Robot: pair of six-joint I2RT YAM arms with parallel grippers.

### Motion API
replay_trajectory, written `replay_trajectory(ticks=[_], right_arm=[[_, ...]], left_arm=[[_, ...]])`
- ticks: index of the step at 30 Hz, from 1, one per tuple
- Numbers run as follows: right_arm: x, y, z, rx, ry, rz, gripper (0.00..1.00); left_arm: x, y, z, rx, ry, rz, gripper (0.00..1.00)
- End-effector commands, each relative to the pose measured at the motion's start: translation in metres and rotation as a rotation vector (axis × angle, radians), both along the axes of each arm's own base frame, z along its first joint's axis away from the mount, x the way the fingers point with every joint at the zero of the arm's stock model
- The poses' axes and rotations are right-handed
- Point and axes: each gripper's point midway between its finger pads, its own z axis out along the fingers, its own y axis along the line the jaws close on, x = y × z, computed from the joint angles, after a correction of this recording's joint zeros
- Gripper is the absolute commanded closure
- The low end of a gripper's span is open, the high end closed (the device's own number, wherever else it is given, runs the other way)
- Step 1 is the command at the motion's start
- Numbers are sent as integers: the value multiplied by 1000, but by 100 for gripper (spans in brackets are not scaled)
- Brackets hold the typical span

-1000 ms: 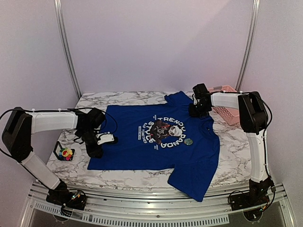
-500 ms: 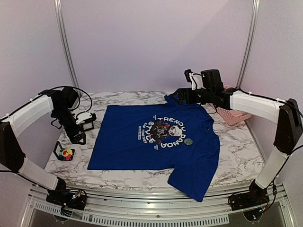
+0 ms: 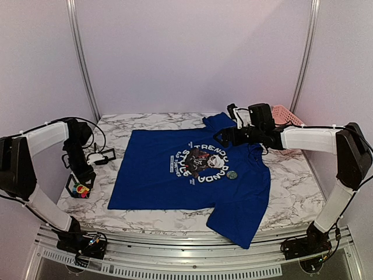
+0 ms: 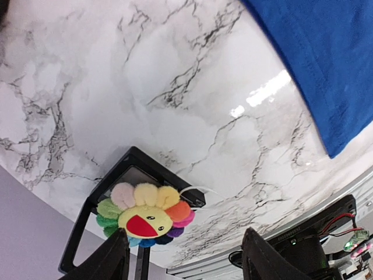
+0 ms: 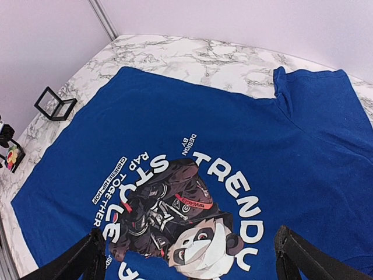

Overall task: Pin the brooch onto the clothing
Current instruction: Pick up the brooch from the brooch box, then pass from the left arm to the right

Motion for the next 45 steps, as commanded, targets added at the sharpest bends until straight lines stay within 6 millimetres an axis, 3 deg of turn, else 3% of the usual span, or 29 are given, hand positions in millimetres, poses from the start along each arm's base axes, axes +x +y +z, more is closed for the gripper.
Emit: replay_trajectory(ticks=[1, 5, 11, 15, 20, 31, 36, 45], right_arm=[[-4, 2, 0, 22, -10, 18, 1], [-3, 10, 10, 56, -9, 17, 1], [-4, 23, 16, 50, -19, 11, 1], [-7, 33, 12, 33, -9, 24, 1], [-8, 38, 11, 12, -13, 30, 1], [-6, 42, 8, -8, -13, 51, 1], [-8, 42, 5, -19, -12, 57, 1], [-10, 44, 11, -14, -25, 65, 1]], left_arm=[[14, 22, -13, 129, -35, 8, 33], [17, 35, -24, 207, -33, 5, 28], [6, 35, -44, 198, 7, -27, 29], [5, 32, -51, 170, 33, -21, 37], [3, 32, -54, 134, 57, 15, 57], [9, 25, -34, 90, 34, 39, 78], [10, 23, -28, 84, 36, 49, 100], [23, 13, 10, 25, -21, 59, 100]])
